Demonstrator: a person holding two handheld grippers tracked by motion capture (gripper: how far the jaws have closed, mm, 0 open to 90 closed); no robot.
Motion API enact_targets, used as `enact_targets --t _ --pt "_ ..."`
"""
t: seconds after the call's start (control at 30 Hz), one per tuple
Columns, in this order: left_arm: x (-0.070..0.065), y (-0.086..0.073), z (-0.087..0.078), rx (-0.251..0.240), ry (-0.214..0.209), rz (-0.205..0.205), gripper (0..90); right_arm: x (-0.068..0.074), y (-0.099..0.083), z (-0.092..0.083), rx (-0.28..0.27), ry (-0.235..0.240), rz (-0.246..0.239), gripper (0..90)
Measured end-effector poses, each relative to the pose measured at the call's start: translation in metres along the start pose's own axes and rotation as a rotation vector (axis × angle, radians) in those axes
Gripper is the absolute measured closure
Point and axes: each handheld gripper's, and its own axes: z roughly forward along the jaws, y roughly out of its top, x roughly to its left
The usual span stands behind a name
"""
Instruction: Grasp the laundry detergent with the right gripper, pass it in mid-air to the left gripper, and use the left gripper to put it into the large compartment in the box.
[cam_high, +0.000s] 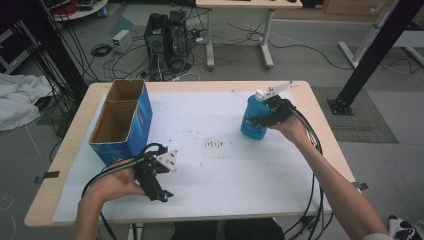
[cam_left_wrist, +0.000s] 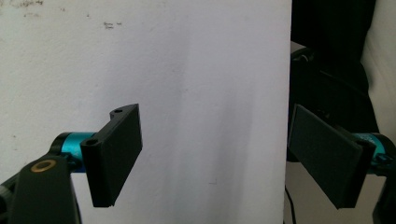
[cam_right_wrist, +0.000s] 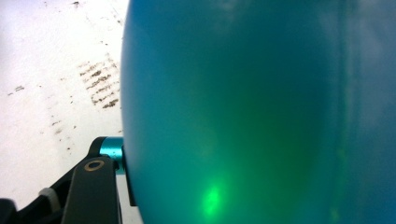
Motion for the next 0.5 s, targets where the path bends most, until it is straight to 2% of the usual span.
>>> enact_targets --t 0.17,0.3,0.43,0.5 --pt "-0.0001 0.0004 0.0001 0.0 -0.001 -0.001 17.8 -0.0017 -0.0011 0.0008 -0.003 0.007 -0.021 36.1" --pt "0.0001 0.0006 0.001 0.002 0.0 0.002 17.8 -0.0006 -0.0013 0.001 0.004 0.001 -0.008 36.2" --pt "0.0 0.0 0.0009 0.0 -0.001 0.001 17.8 -0.0029 -0.002 0.0039 0.013 -0.001 -0.03 39.5" --pt "-0.0002 -0.0005 0.0007 0.0 0.0 -0.002 17.8 -0.0037 -0.0025 0.0035 0.006 0.01 -0.006 40.5"
